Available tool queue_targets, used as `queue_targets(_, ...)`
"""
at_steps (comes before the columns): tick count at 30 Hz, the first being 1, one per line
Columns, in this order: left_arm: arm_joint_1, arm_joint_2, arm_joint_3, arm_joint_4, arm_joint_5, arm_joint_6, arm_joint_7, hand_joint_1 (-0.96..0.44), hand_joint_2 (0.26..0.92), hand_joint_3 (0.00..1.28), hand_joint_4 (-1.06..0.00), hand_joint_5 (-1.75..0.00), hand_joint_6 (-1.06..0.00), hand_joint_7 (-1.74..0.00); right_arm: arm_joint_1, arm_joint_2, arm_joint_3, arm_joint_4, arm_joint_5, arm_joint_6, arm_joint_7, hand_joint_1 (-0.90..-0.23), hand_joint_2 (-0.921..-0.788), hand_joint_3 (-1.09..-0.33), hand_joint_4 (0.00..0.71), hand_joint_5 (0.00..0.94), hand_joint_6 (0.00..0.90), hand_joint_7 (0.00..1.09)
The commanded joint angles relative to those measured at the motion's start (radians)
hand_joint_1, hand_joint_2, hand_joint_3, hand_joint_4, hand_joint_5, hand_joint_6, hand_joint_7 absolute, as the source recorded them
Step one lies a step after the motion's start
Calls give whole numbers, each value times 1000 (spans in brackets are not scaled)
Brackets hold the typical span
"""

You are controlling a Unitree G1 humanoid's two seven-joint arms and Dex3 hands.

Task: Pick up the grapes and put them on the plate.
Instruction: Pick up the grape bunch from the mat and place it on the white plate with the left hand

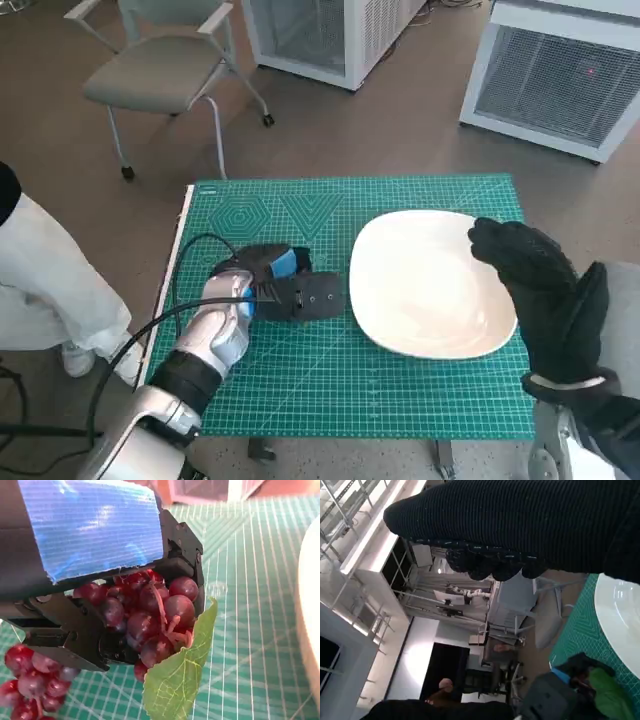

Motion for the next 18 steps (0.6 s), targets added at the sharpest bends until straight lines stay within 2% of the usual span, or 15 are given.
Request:
queue_targets(1, 25, 37, 22, -143, -4, 47, -47, 5, 914, 103, -683, -1299, -603, -1062, 8, -6, -1, 14, -2, -1, 5, -443, -921, -634, 390, 719, 137, 1007)
queue_targets(5, 57, 73, 41, -320, 2, 91, -98, 5, 895, 120, -686, -1328, -649, -991, 6, -5, 0, 20, -3, -5, 6, -443, -921, -633, 390, 718, 138, 1006)
queue_targets(6, 65, 82, 47, -359, 3, 96, -107, 5, 862, 177, -683, -1346, -659, -986, 6, -5, 0, 21, -3, -5, 6, -443, -921, -633, 391, 718, 138, 1006)
queue_targets(9, 82, 109, 63, -457, 7, 103, -126, 5, 700, 471, -658, -1440, -684, -1009, 4, -6, 0, 22, -3, -5, 4, -443, -921, -633, 391, 717, 139, 1005)
queue_targets(11, 93, 126, 76, -517, 9, 103, -131, 4, 642, 572, -647, -1476, -704, -1006, 3, -5, 0, 23, -4, -5, 3, -443, -921, -633, 391, 717, 139, 1005)
queue_targets(13, 103, 143, 96, -582, 8, 100, -131, 4, 649, 548, -654, -1457, -726, -975, 2, -5, 0, 24, -5, -5, 1, -443, -921, -633, 391, 716, 139, 1004)
queue_targets(18, 121, 157, 118, -654, 9, 103, -137, 1, 776, 288, -694, -1348, -762, -886, 1, -5, 0, 25, -5, -6, 0, -443, -921, -633, 392, 715, 140, 1003)
